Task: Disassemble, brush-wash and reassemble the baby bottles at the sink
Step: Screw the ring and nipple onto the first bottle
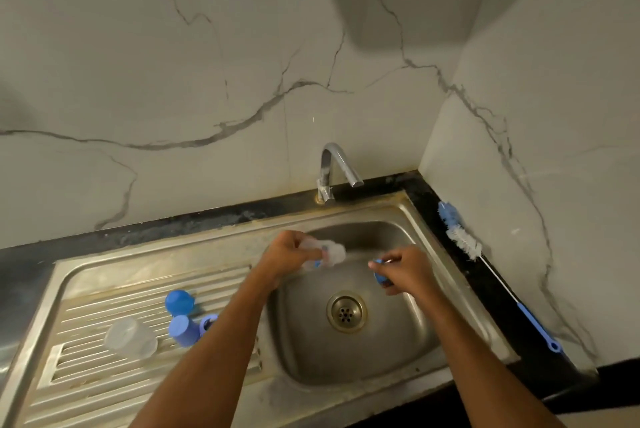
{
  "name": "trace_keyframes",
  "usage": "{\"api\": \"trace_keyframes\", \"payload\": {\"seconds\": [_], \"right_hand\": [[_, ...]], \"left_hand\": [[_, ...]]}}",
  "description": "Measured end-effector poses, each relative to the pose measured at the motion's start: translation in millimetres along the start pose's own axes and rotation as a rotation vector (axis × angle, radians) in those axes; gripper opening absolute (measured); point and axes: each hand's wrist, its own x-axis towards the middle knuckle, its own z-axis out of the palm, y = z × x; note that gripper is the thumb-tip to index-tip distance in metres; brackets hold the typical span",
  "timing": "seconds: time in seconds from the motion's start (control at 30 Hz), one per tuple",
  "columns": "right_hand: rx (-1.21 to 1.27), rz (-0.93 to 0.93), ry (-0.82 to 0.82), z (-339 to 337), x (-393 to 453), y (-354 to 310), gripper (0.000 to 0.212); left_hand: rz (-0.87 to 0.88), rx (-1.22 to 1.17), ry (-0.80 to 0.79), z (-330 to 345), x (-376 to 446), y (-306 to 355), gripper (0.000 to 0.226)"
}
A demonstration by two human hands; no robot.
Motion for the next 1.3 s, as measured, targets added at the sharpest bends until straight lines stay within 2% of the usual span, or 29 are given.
{"api": "trace_keyframes", "payload": {"seconds": [0.07, 0.2, 0.33, 0.5, 0.63, 1.0, 1.17, 1.3], "right_hand": [[0.122, -0.049, 0.013, -8.2, -3.3, -11.5, 0.028], [0.217, -0.239, 0.023, -23.9, -7.9, -26.6, 0.038], [0.025, -0.429, 0.01, -26.9, -16.1, -43.7, 0.051], [-0.214, -0.629, 0.032, -21.5, -21.0, -63.1, 0.051], [-0.327, -0.67, 0.012, -16.4, -23.9, -72.3, 0.052], [-0.443, -0.708, 0.01, -6.4, -31.0, -85.5, 0.051], [-0.483, -0.751, 0.024, -3.4, -36.9, -90.6, 0.05], [-0.529, -0.757, 0.066, -4.7, -44.8, -104.5, 0.035]], "left_hand": [[-0.044, -0.21, -0.04, -5.7, -3.7, 4.0, 0.044], [0.02, -0.302, -0.072, -10.8, -11.3, 4.7, 0.043], [0.092, -0.174, -0.029, -4.2, -21.1, 10.1, 0.047], [0.204, -0.02, 0.02, -1.9, -27.1, 17.0, 0.058], [0.284, 0.048, 0.046, -2.3, -28.3, 16.2, 0.061], [0.433, 0.132, 0.047, 5.8, -26.4, 11.9, 0.065], [0.594, 0.159, 0.187, 17.7, -27.5, 7.6, 0.062], [0.585, 0.087, 0.254, 28.4, -29.4, 3.9, 0.057]]}}
